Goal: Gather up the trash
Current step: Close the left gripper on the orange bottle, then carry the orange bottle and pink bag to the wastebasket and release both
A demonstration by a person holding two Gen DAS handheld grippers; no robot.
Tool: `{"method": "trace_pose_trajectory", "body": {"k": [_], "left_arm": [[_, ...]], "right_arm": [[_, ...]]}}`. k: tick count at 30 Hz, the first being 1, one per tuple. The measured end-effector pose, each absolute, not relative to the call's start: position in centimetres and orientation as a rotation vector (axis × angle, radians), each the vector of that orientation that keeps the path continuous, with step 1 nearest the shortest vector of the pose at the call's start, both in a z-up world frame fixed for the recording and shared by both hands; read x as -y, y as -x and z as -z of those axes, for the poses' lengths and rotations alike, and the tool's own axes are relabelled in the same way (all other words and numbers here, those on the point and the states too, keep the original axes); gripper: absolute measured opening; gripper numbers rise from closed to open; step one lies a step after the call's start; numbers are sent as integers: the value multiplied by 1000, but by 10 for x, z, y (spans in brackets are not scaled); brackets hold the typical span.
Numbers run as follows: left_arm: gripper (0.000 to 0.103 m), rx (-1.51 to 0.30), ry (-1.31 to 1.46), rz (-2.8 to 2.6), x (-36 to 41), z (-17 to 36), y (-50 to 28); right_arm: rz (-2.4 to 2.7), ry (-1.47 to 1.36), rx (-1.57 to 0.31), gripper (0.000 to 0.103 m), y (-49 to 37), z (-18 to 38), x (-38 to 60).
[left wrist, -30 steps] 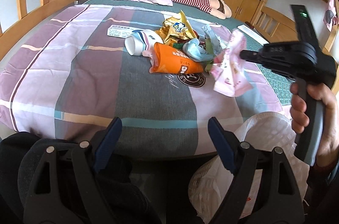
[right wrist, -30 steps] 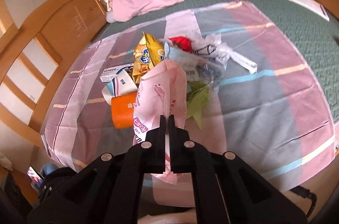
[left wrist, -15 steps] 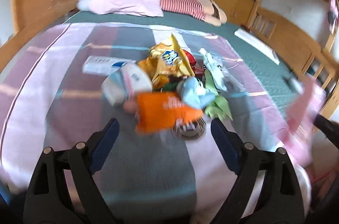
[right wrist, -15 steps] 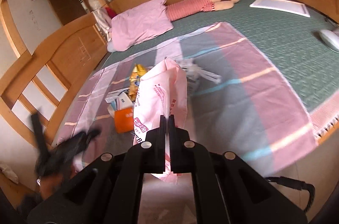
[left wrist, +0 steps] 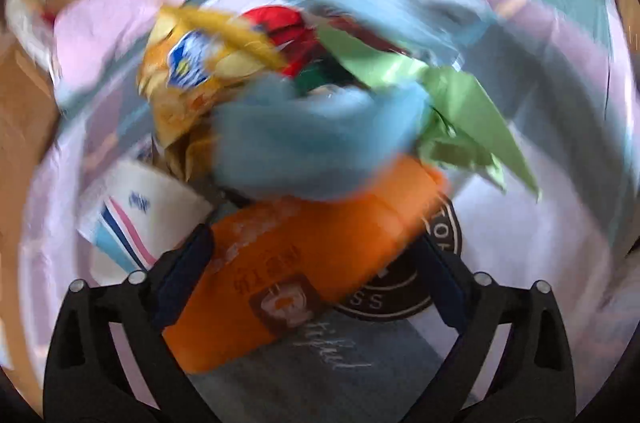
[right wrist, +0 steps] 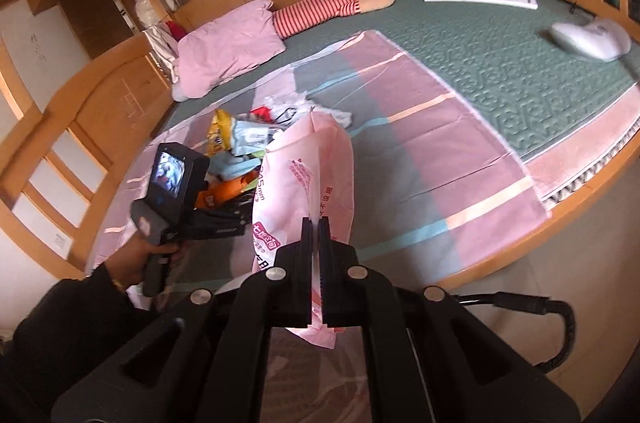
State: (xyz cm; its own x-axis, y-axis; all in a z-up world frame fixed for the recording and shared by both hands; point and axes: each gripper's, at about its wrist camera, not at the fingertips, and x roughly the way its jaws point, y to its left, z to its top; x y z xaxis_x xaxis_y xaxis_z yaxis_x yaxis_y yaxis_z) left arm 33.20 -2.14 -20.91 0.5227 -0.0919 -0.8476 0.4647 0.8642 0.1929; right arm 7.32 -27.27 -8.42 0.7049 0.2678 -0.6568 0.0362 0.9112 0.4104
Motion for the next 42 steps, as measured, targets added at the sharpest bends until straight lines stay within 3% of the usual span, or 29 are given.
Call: {"method": "trace_pose_trajectory", "body": {"k": [1,2,5,11,20,29,42], "left_arm": [[83,-977,-388,341,15,207,-334],[72,-982,-345,334,8,204,-336],[57,-1000,-307,329,-1,203,-329],[48,-997,-275,363,-10,199,-290],[37,-897,-40,237,-38,172,-242],[33,-809,297,276,-88,152,-200],[33,-630,193,510,-51,86,-93]], "right_arm": [[-139,-422,-785,4,-74,85,271],[-143,-424,-784,4,-74,85,270],[-161,-428,-780,4,-71,85,265],[-184,-447,-757,4,-61,77,261],[-233,-413,-713,4,-42,60,246],[-240,-392,-722,4,-17,58,245],[-153,-284,-964,4,-5,112,236]]}}
